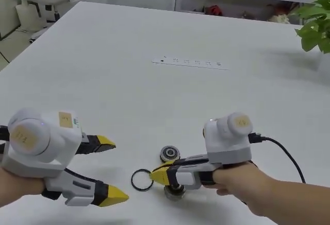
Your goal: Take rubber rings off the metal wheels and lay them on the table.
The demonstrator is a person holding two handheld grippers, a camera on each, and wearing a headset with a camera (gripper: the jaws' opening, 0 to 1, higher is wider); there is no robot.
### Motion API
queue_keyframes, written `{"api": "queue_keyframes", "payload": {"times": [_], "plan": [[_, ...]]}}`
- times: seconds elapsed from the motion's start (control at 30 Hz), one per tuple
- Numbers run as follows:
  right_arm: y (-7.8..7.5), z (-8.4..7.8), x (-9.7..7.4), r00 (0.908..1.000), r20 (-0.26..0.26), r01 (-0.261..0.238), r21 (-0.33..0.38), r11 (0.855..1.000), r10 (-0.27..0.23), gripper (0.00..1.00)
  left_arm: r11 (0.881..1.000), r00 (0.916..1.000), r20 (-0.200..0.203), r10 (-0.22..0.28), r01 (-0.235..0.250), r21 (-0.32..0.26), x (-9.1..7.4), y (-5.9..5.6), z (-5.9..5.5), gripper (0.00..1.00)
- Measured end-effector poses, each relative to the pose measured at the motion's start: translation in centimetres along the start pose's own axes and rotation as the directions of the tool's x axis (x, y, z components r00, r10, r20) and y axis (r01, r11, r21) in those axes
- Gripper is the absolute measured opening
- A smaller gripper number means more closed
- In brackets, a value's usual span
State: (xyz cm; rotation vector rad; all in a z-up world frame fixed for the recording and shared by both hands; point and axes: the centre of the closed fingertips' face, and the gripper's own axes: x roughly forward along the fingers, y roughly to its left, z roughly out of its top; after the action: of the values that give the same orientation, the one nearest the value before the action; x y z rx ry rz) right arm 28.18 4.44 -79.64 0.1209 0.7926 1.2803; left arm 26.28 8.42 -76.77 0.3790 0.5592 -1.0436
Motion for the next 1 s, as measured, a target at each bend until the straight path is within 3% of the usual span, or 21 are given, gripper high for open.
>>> {"api": "queue_keyframes", "payload": {"times": [0.5,1.0], "plan": [[0.3,1.8,-1.8,0.9989,0.046,0.012,-0.049,0.999,-0.01,0.13,1.0,1.0,-0.004,-0.007,0.007,0.003,0.2,0.4,0.5,0.64],[-1.6,3.7,-5.1,0.9916,0.108,0.081,-0.084,0.993,-0.072,0.17,1.0,0.9999,0.012,-0.01,0.01,0.012,1.3,1.4,2.3,0.63]]}}
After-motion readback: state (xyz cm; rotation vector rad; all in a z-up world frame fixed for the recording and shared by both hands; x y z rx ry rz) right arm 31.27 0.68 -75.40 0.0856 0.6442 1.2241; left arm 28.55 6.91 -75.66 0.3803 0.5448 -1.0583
